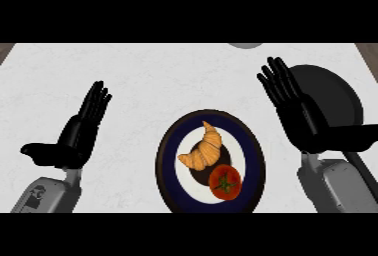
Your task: Pick the croissant from the plate and place it in the pan
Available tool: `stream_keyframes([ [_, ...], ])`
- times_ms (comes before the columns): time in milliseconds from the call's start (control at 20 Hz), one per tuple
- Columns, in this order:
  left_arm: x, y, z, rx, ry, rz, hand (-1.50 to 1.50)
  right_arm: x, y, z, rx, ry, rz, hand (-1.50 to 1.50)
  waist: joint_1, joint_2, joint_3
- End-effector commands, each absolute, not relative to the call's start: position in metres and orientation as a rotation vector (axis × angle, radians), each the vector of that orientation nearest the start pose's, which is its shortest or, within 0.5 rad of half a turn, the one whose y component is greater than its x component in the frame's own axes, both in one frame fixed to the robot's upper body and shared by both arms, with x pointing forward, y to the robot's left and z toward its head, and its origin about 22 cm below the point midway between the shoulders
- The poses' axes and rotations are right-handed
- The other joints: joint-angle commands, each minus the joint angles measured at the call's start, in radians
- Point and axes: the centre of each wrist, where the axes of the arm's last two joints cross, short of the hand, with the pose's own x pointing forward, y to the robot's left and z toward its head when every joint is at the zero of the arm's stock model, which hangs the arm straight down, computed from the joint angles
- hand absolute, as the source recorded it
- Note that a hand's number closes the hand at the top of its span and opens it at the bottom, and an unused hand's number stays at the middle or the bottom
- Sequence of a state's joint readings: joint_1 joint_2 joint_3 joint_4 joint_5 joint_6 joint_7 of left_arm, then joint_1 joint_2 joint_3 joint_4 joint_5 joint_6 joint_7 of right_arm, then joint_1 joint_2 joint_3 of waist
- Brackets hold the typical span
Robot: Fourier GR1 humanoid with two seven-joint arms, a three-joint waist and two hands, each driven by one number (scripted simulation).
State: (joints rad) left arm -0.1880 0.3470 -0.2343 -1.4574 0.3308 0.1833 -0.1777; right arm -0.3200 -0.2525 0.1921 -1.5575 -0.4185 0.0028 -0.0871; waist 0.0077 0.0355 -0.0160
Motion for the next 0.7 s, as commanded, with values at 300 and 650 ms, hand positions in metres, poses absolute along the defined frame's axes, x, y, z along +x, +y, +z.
stream_keyframes([
  [300, 0.280, 0.279, 0.037, 0.113, -1.549, 0.042, 0.00, 0.309, -0.236, 0.090, -0.329, -1.771, 0.214, 1.50, -0.029, -0.046, 0.006],
  [650, 0.276, 0.292, 0.040, 0.147, -1.499, 0.092, 0.00, 0.218, -0.212, 0.051, -0.579, -1.769, 0.302, -1.50, -0.073, -0.056, 0.012],
])
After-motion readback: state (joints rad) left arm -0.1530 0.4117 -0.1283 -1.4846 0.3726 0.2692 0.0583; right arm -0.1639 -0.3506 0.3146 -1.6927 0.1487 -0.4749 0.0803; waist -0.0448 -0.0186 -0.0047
